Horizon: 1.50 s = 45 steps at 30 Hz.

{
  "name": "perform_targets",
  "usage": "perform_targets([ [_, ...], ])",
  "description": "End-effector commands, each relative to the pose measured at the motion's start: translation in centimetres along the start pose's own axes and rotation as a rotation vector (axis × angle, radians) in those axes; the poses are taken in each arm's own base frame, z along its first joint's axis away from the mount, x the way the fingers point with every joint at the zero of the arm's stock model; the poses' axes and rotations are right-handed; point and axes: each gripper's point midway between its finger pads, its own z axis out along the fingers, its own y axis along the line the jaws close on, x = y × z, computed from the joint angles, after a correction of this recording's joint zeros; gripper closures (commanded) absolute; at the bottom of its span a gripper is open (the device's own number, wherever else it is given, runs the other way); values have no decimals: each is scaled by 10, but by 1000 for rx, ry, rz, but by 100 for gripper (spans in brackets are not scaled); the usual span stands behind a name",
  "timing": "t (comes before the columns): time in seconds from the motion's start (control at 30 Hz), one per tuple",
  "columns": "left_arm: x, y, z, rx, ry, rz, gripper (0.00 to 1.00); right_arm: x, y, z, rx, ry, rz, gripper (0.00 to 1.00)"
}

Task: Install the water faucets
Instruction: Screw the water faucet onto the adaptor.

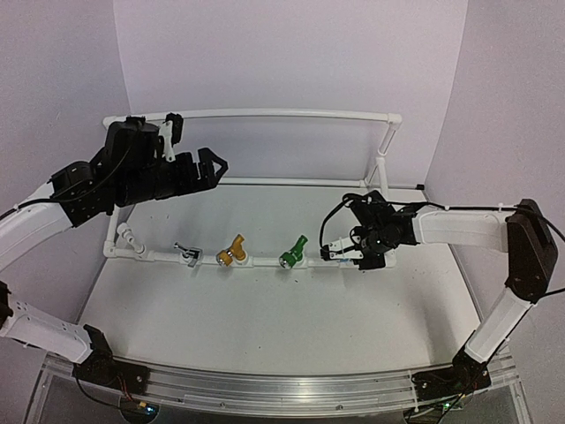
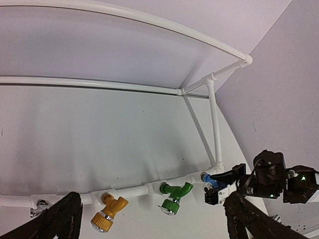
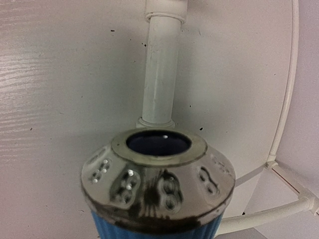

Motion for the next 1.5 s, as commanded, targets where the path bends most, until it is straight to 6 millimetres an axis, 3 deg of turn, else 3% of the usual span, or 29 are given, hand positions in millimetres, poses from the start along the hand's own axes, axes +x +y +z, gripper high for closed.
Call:
perform_targets([
  [0.0, -15, 0, -11, 13, -66, -18, 0, 36, 57, 22, -187, 165, 24, 100],
  [0.3, -13, 5, -15, 5, -73, -54, 0, 25, 53, 23, -189, 171, 431, 100],
  [0.67, -13, 12, -21, -19, -78, -82, 0, 25, 68, 24, -188, 157, 658, 100],
  [1.07, -12, 14, -17, -38, -75, -99, 0, 21, 53, 25, -138, 193, 966, 100],
  [1.23, -8, 15, -12, -44, -63, -106, 0, 12, 38, 22, -111, 182, 1097, 100],
  [1.47, -10, 18, -13, -62, -73, -108, 0, 9, 38, 17, -81, 196, 1234, 100],
])
